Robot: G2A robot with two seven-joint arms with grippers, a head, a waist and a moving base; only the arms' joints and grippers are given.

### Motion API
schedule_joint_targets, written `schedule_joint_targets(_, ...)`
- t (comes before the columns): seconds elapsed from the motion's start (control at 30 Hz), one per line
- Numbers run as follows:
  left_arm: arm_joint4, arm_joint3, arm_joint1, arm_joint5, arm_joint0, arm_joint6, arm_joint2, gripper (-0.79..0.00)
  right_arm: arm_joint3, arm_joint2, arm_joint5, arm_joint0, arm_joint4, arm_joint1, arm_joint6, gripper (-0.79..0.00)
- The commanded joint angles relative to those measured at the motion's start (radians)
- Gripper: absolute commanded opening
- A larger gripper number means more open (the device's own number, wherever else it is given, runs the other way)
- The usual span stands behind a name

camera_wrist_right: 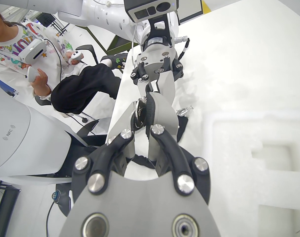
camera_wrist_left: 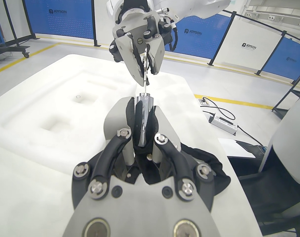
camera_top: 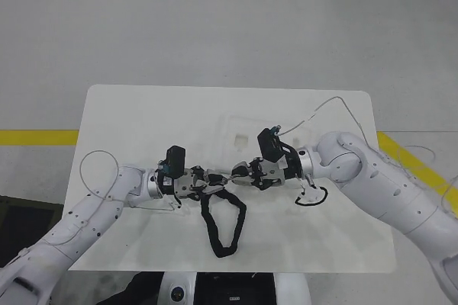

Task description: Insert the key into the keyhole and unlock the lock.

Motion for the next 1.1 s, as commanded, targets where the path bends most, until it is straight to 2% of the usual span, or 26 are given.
schedule_joint_targets(0.0, -0.001, -0.006, 0.005, -0.002, 0.014, -0.008, -0.019, -0.785, -0.001, 0.001, 0.004, 0.003, 0.006, -0.004, 0.016, 0.0)
schedule_joint_targets(0.3, -0.009, 0.029, 0.029, 0.018, 0.08, -0.027, -0.115, -0.785, -0.014, 0.043, 0.031, -0.022, -0.022, -0.006, 0.014, 0.0)
schedule_joint_targets(0.47, -0.008, 0.045, 0.055, 0.053, 0.13, -0.053, -0.205, -0.785, -0.027, 0.099, 0.032, -0.067, -0.076, 0.01, -0.025, 0.0)
schedule_joint_targets(0.6, -0.013, 0.036, 0.079, 0.085, 0.179, -0.114, -0.287, -0.785, -0.041, 0.145, 0.037, -0.109, -0.13, 0.023, -0.06, 0.0)
schedule_joint_targets(0.83, -0.048, -0.027, 0.109, 0.147, 0.253, -0.298, -0.4, -0.785, -0.057, 0.222, 0.065, -0.186, -0.213, 0.044, -0.12, 0.0)
schedule_joint_targets(1.07, -0.043, -0.115, 0.109, 0.229, 0.248, -0.581, -0.418, -0.785, -0.056, 0.29, 0.063, -0.243, -0.245, 0.062, -0.145, 0.0)
